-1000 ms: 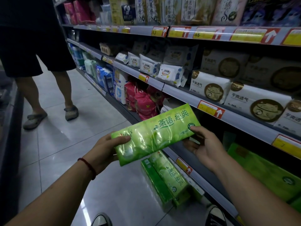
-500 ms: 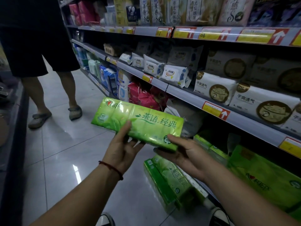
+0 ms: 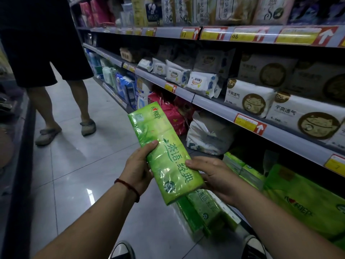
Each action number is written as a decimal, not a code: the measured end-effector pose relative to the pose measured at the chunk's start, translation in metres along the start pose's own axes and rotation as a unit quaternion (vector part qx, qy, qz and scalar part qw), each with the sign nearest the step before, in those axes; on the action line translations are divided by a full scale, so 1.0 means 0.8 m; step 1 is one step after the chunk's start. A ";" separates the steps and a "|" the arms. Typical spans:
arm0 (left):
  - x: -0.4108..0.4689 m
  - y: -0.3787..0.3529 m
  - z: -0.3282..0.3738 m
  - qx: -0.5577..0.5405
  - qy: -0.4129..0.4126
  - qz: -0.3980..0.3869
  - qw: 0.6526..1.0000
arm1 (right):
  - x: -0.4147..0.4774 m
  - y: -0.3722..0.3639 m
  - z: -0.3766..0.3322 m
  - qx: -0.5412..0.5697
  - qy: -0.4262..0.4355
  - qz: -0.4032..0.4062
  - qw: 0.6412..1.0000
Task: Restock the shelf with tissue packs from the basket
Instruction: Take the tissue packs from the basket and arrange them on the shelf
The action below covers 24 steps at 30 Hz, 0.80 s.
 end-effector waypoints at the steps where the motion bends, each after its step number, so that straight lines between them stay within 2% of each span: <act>1: 0.000 -0.003 -0.001 0.004 0.003 -0.017 1.000 | -0.001 0.000 0.001 -0.002 -0.004 -0.002 1.000; 5: 0.000 -0.012 -0.005 0.022 0.011 -0.070 0.997 | -0.004 -0.004 0.004 0.027 -0.031 -0.013 0.999; 10: -0.005 -0.015 -0.004 0.078 -0.010 -0.056 0.995 | -0.007 -0.010 0.007 0.030 -0.028 -0.019 0.999; 12: -0.008 -0.018 -0.008 0.099 -0.007 -0.052 0.994 | -0.006 -0.008 0.004 0.037 -0.012 0.006 0.999; 15: -0.009 -0.018 -0.019 0.159 0.024 -0.063 0.985 | -0.002 -0.002 0.008 0.055 -0.018 0.034 0.998; 20: -0.022 -0.009 -0.063 0.337 0.109 -0.136 0.925 | 0.001 0.025 0.030 0.078 -0.051 0.084 0.992; 24: -0.026 -0.008 -0.098 0.305 0.163 -0.158 0.925 | 0.001 0.047 0.056 0.098 -0.086 0.101 0.986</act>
Point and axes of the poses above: each hand's wrist, its own x-axis towards the middle knuckle, its own y-axis out of the back of the hand, z = x × y, the point moved 8 cm from there along x, towards the middle knuckle, and after that the axes turned 9 degrees about z, right-handed, at the moved point
